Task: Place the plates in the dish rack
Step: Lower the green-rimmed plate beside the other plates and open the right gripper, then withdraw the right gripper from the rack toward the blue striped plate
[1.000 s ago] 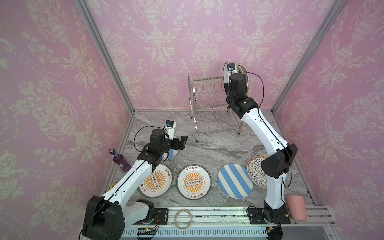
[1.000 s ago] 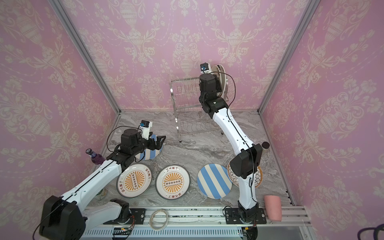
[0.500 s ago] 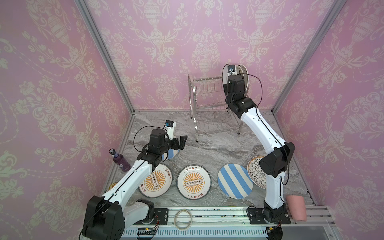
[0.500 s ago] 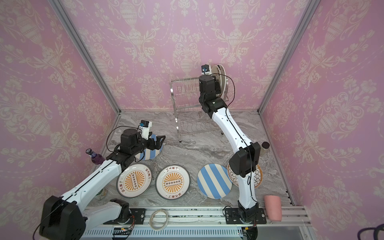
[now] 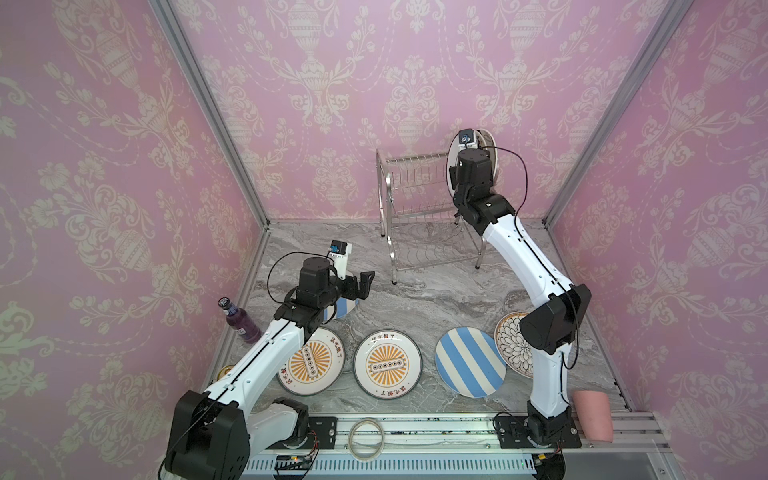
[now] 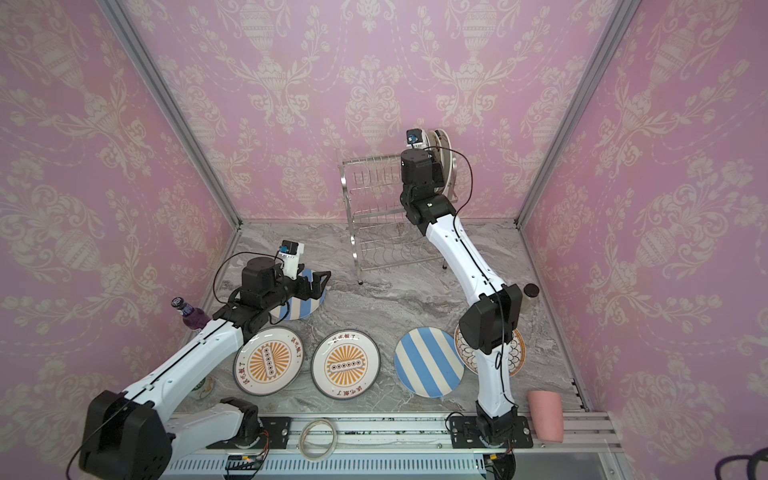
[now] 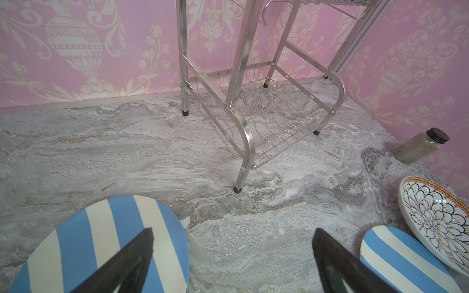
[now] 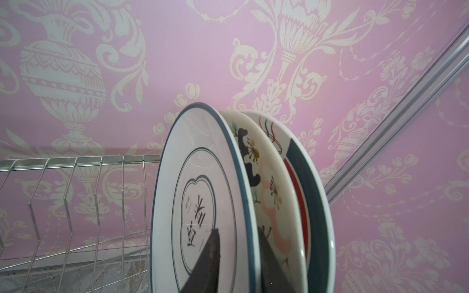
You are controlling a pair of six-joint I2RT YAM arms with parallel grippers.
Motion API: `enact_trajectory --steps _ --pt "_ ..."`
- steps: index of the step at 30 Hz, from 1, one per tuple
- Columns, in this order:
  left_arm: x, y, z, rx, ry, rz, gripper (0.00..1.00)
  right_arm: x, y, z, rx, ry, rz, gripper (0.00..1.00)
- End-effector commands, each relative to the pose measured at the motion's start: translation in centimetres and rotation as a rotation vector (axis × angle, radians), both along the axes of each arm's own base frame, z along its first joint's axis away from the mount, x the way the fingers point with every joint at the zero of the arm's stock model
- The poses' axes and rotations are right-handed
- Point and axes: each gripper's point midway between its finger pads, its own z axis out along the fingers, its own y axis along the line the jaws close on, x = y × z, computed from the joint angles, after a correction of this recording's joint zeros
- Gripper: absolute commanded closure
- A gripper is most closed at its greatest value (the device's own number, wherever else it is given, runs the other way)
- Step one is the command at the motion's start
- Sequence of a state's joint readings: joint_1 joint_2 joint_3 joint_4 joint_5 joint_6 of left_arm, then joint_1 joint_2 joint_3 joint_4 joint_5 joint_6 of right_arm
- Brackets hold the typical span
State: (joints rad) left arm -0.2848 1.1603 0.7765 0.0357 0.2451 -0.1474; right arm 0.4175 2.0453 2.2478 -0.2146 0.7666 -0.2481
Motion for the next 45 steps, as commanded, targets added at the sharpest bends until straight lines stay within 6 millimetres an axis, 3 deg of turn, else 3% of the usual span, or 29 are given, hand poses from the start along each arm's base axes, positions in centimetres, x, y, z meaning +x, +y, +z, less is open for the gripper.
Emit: enact_trajectory --steps 1,8,15,22,25,31,39,41,42,45 --pt "0.0 0.2 -0.7 0.013 0.014 0.002 0.01 -1.1 0.2 2.6 -0.002 -0.051 0.005 0.70" --pt "0.3 0.9 -1.1 0.027 0.040 0.043 0.01 -2.6 0.4 3.6 0.024 -0.042 0.037 0.51" --pt "0.5 1.3 -1.0 0.025 0.048 0.067 0.01 -5.3 0.5 4.7 0.097 -0.034 0.124 0.41" --pt "1.0 1.4 -1.1 0.012 0.072 0.080 0.01 -9.2 0.7 6.9 0.169 -0.042 0.245 0.35" --pt "1.0 1.4 -1.0 0.012 0.079 0.087 0.01 -11.5 0.6 6.2 0.212 -0.033 0.305 0.30" --pt "0.9 1.7 -1.8 -0.004 0.105 0.113 0.01 -16.3 -0.5 1.6 0.342 0.054 0.425 0.24" --pt "0.4 1.4 -3.5 -0.024 0.170 0.108 0.01 -21.9 -4.5 -6.5 0.458 0.190 0.350 0.21" --pt "0.5 1.7 -3.6 -0.020 0.171 0.126 0.01 -22.9 -4.7 -8.7 0.492 0.238 0.348 0.20" --pt "0.6 1.9 -3.6 -0.014 0.178 0.134 0.01 -23.4 -4.4 -10.9 0.512 0.294 0.356 0.20" --pt "1.0 2.2 -4.0 0.021 0.217 0.155 0.01 -24.1 -2.8 -14.6 0.570 0.403 0.405 0.21"
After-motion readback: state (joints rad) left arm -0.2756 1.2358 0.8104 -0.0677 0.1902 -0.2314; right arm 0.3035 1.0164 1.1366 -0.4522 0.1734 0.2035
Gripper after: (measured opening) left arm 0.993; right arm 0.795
